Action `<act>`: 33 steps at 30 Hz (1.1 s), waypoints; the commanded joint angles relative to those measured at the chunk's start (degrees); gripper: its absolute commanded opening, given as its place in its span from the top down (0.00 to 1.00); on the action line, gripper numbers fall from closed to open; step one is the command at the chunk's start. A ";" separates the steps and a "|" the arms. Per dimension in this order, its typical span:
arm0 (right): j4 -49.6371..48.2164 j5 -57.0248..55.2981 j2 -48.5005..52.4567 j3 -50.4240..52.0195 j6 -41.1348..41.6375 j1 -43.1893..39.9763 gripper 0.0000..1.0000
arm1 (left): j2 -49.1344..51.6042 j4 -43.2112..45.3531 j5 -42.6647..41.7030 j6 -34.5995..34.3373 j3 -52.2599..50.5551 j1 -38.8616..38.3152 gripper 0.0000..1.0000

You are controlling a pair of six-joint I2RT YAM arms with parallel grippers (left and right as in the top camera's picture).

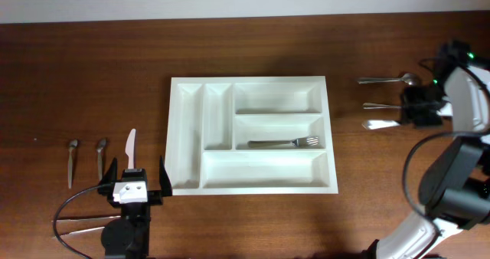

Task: Pack container
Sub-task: 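Carry the fork into the tray's middle compartment and release it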

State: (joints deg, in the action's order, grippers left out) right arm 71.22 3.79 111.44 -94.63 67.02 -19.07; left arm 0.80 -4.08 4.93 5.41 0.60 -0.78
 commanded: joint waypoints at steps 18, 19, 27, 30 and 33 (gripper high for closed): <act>1.22 2.84 -3.58 -0.35 32.98 35.58 0.93 | -0.46 -0.24 -0.13 0.90 -0.11 0.31 0.01; 1.25 2.89 -3.30 -0.31 32.98 36.11 0.94 | -0.46 -0.24 -0.15 0.90 -0.11 0.31 0.01; 1.44 2.95 -2.21 1.27 33.00 38.99 0.93 | -0.46 -0.24 -0.15 0.90 -0.11 0.31 0.01; 1.42 2.84 -2.19 2.29 33.00 39.23 0.91 | -0.46 -0.24 -0.15 0.90 -0.11 0.31 0.01; 1.46 1.66 -2.19 2.73 32.89 39.28 0.87 | -0.46 -0.24 -0.15 0.90 -0.11 0.31 0.01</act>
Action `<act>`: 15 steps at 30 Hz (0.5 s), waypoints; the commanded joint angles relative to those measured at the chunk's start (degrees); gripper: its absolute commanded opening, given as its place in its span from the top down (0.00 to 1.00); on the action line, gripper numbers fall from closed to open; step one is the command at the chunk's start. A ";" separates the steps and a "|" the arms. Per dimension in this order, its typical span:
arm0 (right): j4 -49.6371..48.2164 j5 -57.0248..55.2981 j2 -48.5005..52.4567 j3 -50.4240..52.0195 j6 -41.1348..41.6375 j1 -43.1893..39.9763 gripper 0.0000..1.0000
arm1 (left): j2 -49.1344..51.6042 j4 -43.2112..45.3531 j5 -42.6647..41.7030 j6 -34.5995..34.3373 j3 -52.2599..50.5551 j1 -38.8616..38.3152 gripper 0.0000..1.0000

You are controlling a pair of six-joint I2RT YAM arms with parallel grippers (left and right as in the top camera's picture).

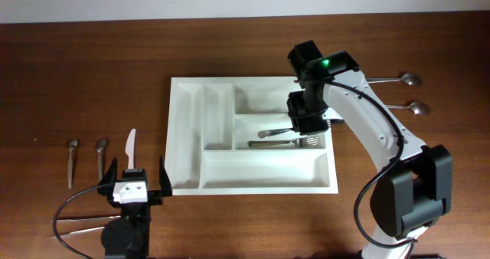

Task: Pack container
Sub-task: 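Carry the fork into the tray's middle compartment and release it, then move the right gripper back over a silver spoon on the right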

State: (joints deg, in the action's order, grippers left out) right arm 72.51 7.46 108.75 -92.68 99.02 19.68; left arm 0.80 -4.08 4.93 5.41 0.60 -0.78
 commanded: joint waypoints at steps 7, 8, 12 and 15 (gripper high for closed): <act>0.07 -3.67 0.50 0.81 0.39 0.55 0.49 | -0.46 -0.24 -0.15 0.90 -0.11 0.31 0.01; -0.07 -3.67 0.50 0.81 0.22 0.55 0.49 | -0.46 -0.24 -0.15 0.90 -0.11 0.31 0.01; -1.90 -6.95 0.48 0.74 -4.35 0.28 0.39 | -0.46 -0.24 -0.15 0.90 -0.11 0.31 0.01; -2.97 -9.49 0.48 0.63 -9.38 -1.31 0.15 | -0.46 -0.24 -0.15 0.90 -0.11 0.31 0.01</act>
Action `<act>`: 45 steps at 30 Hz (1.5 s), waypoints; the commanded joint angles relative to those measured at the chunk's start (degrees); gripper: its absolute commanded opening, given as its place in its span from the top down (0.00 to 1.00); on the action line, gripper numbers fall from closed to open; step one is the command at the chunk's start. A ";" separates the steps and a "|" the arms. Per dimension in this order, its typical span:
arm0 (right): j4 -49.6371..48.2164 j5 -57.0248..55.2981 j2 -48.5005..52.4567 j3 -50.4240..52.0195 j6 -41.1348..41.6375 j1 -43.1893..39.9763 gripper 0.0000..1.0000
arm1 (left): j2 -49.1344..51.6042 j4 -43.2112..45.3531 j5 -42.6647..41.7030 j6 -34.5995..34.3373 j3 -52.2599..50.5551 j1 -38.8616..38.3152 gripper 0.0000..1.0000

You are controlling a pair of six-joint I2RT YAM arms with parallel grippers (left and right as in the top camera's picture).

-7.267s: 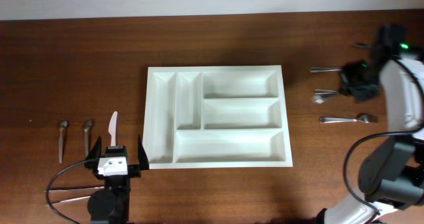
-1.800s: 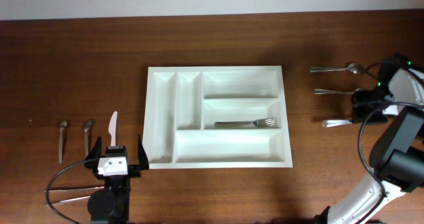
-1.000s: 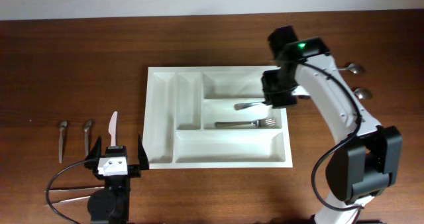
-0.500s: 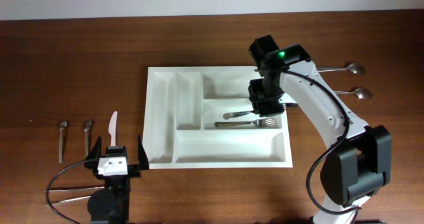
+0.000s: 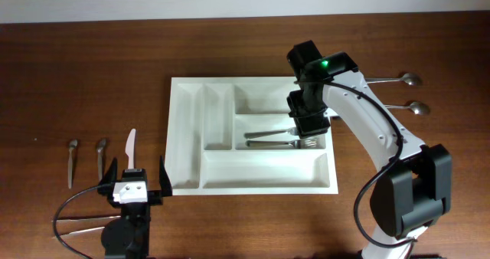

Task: Pack container
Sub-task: 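Move the right gripper back over a silver spoon on the right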

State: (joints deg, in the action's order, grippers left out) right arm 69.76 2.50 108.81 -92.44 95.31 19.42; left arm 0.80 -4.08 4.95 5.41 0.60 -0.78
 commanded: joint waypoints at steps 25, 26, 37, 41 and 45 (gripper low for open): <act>-15.34 6.10 0.52 -0.44 -61.31 -40.98 0.06 | -0.46 -0.24 -0.17 0.90 -0.11 0.31 0.01; -15.93 5.81 0.57 -0.46 -62.38 -41.13 0.06 | -0.46 -0.24 -0.17 0.90 -0.11 0.31 0.01; -15.78 3.30 5.97 -0.46 -52.59 -41.68 0.07 | -0.46 -0.24 -0.17 0.90 -0.11 0.31 0.01; -14.93 3.28 9.20 -0.46 -53.27 -41.68 0.08 | -0.46 -0.24 -0.17 0.90 -0.11 0.31 0.01; -15.02 3.28 11.47 -0.46 -53.24 -41.68 0.09 | -0.46 -0.24 -0.17 0.90 -0.11 0.31 0.01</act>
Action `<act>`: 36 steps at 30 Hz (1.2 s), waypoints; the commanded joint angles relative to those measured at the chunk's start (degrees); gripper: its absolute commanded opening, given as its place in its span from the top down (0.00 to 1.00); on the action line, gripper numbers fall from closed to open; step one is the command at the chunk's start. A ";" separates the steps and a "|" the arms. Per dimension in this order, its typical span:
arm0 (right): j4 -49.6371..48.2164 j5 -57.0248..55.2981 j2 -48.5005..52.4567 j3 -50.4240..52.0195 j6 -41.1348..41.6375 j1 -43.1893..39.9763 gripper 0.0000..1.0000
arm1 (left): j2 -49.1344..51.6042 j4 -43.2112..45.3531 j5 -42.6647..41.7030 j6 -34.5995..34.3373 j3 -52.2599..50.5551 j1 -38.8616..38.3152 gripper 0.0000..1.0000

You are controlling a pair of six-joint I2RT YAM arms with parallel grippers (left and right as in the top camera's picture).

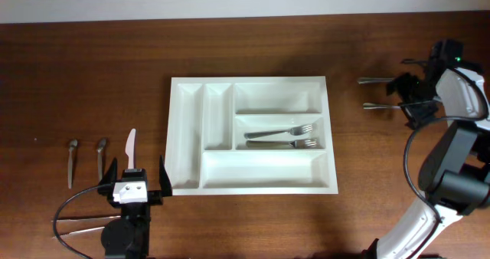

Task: Pack container
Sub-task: 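Move the right gripper back over a silver spoon on the right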

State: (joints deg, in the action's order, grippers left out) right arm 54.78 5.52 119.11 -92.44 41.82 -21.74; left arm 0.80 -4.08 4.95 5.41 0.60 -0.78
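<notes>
The white cutlery tray (253,184) lies mid-table. Two forks (280,131) (283,143) lie side by side in its middle right compartment. Two spoons (374,80) (377,105) lie on the table to the right of it, their bowl ends hidden under my right gripper (409,96), which hangs over them with its fingers apart and nothing in it. My left gripper (138,176) stands open near the front left, just below a white-bladed knife (130,147).
Two small spoons (72,160) (100,153) lie at the far left. More cutlery (76,228) lies by the left arm's base at the front edge. The tray's other compartments hold nothing.
My right gripper was over the tray's middle right compartment at the second fork. Now it is out at the right over the two spoons, and that fork lies in the compartment.
One fork lay in the tray while my right gripper was at a fork on the table to the right. Then the gripper held that fork over the middle right compartment, then lower beside the first fork. Now both forks lie there. The left arm stayed still.
</notes>
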 commanded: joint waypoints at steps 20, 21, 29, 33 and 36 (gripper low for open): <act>-2.29 -0.15 4.31 -0.46 6.95 -2.45 0.08 | -0.46 -0.24 -0.15 0.90 -0.11 0.31 0.01; -2.73 -0.15 4.28 -0.46 6.93 -2.80 0.08 | -0.46 -0.24 -0.17 0.90 -0.11 0.31 0.01; -4.13 -0.15 4.55 -0.46 6.93 -4.66 0.08 | -0.46 -0.24 -0.17 0.90 -0.11 0.31 0.01; -4.76 0.04 5.09 -0.46 6.97 -4.63 0.08 | -0.46 -0.24 -0.15 0.90 -0.11 0.31 0.01; -5.09 0.04 5.49 -0.46 6.97 -4.55 0.08 | -0.46 -0.24 -0.17 0.90 -0.11 0.31 0.01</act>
State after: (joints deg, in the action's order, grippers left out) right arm 49.91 5.52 123.15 -92.44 48.21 -26.28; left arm 0.80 -4.08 4.93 5.41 0.60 -0.78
